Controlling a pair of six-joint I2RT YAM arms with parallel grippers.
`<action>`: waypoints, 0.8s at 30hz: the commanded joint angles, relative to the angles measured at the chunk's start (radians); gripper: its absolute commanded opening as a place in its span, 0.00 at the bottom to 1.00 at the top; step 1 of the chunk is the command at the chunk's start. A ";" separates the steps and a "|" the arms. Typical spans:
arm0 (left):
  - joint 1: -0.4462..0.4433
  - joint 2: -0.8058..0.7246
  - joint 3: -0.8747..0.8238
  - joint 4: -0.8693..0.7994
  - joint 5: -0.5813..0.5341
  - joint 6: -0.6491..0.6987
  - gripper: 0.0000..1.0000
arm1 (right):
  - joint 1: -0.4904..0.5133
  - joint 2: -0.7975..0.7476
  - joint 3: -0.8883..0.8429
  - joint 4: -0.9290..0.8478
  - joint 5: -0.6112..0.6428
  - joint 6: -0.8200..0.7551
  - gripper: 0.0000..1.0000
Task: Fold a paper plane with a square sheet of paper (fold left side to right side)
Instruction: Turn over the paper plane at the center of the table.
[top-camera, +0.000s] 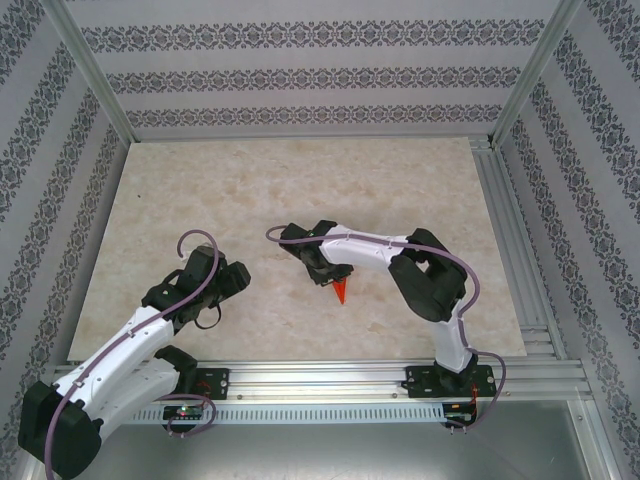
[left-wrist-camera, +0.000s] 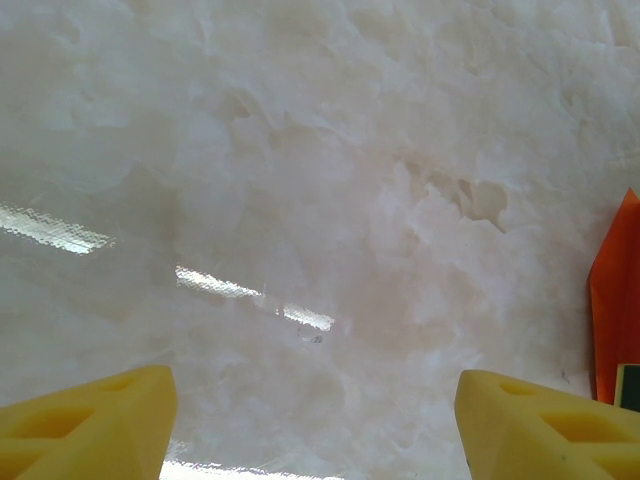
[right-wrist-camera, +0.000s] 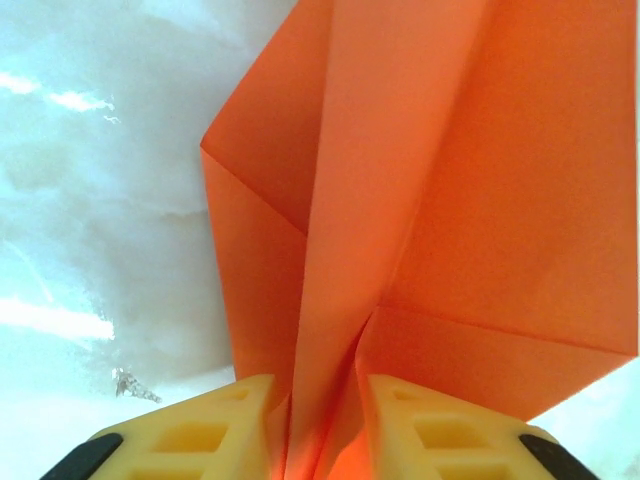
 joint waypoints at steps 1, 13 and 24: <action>0.014 -0.002 -0.004 0.024 0.003 0.002 0.75 | -0.015 -0.042 -0.021 0.016 0.001 0.012 0.26; 0.014 -0.012 0.012 0.006 0.007 0.025 0.77 | -0.068 -0.106 -0.091 0.056 -0.026 -0.008 0.02; 0.014 -0.016 0.063 -0.048 0.029 0.090 1.00 | -0.372 -0.194 -0.084 0.188 -0.253 -0.122 0.01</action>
